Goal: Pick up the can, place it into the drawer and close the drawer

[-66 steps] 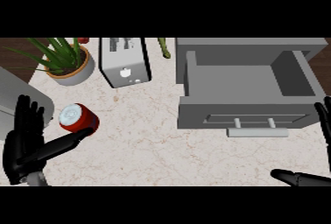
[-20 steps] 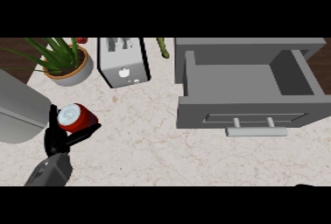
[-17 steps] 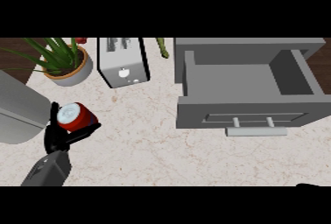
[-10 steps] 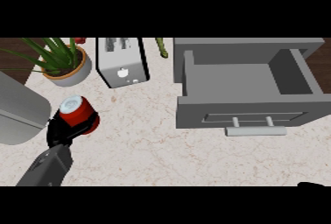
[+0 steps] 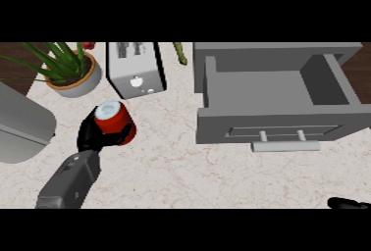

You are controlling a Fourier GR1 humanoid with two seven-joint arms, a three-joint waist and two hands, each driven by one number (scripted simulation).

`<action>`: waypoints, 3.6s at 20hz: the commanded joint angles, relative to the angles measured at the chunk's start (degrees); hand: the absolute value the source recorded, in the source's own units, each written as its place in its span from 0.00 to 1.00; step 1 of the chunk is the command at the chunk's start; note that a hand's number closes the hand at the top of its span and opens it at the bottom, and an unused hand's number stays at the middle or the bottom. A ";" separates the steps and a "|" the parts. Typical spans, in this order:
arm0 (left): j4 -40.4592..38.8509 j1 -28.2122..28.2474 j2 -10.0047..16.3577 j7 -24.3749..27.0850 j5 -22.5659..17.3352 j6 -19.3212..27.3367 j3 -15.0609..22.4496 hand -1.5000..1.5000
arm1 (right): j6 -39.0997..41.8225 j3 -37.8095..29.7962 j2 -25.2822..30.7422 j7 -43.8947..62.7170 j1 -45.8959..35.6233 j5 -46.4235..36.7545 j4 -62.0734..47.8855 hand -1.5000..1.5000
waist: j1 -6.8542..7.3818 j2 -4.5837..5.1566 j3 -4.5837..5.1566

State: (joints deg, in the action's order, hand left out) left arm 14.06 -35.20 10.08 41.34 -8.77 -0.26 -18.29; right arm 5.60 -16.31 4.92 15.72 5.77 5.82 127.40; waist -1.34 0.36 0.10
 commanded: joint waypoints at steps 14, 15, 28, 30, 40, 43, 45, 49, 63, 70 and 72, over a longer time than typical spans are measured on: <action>14.55 -9.77 -8.61 -14.81 2.86 2.70 8.08 1.00 | -0.59 -2.82 0.81 1.01 0.41 -0.07 1.57 0.00 | 1.27 -0.61 -0.13; 17.70 -8.37 -9.89 -16.14 3.41 2.15 9.78 1.00 | -1.33 0.82 -1.29 -1.07 0.89 -4.84 0.44 0.00 | 1.79 -0.71 -0.14; 38.72 -20.49 -10.08 -43.92 -2.77 15.61 21.05 1.00 | 0.22 -1.09 -0.81 -1.78 1.17 -1.63 0.66 0.00 | 0.98 -0.58 -0.14; 41.76 -21.94 -10.08 -47.51 -1.01 15.69 21.15 1.00 | 0.53 -0.89 -0.02 0.40 1.92 -2.23 2.48 0.00 | 1.12 -0.58 -0.12; 31.61 -37.05 -10.08 -52.85 -3.43 23.56 25.46 1.00 | -0.47 -3.82 2.57 3.14 -2.67 0.37 1.70 0.00 | -0.23 -0.20 -0.13; 28.88 -41.44 -10.08 -54.09 -6.10 24.04 26.21 1.00 | -2.35 0.65 -1.18 0.96 -2.82 -3.91 0.70 0.00 | -0.32 -0.09 -0.14; 24.39 -44.87 -10.08 -52.57 -6.10 23.95 25.21 1.00 | 0.26 -4.12 1.87 1.73 -1.33 1.49 1.55 0.00 | -1.03 -0.01 -0.16; 19.43 -48.93 -10.08 -52.26 -8.48 25.18 27.32 1.00 | -1.13 -3.64 2.80 5.58 -3.65 1.06 3.67 0.00 | -1.44 0.06 -0.16; 5.46 -57.80 -10.08 -49.03 -15.09 32.20 34.08 0.00 | -1.80 -0.33 3.13 6.48 -8.31 -0.76 2.23 0.00 | -3.98 0.89 -0.27; 5.90 -57.99 -10.08 -48.96 -18.71 38.69 38.63 0.00 | 0.10 -0.50 4.31 4.99 -8.52 0.02 -0.04 0.00 | -5.47 1.06 -0.36; 4.08 -59.07 -10.08 -47.36 -18.61 38.05 37.57 0.00 | -0.07 1.34 4.59 3.50 -8.48 -4.26 1.74 0.00 | -5.48 1.40 -0.33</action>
State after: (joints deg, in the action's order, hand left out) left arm 19.68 -91.73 0.01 -5.79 -26.44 35.98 18.59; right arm 5.06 -16.36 8.82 20.81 -1.99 4.26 128.83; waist -6.00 1.40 -0.20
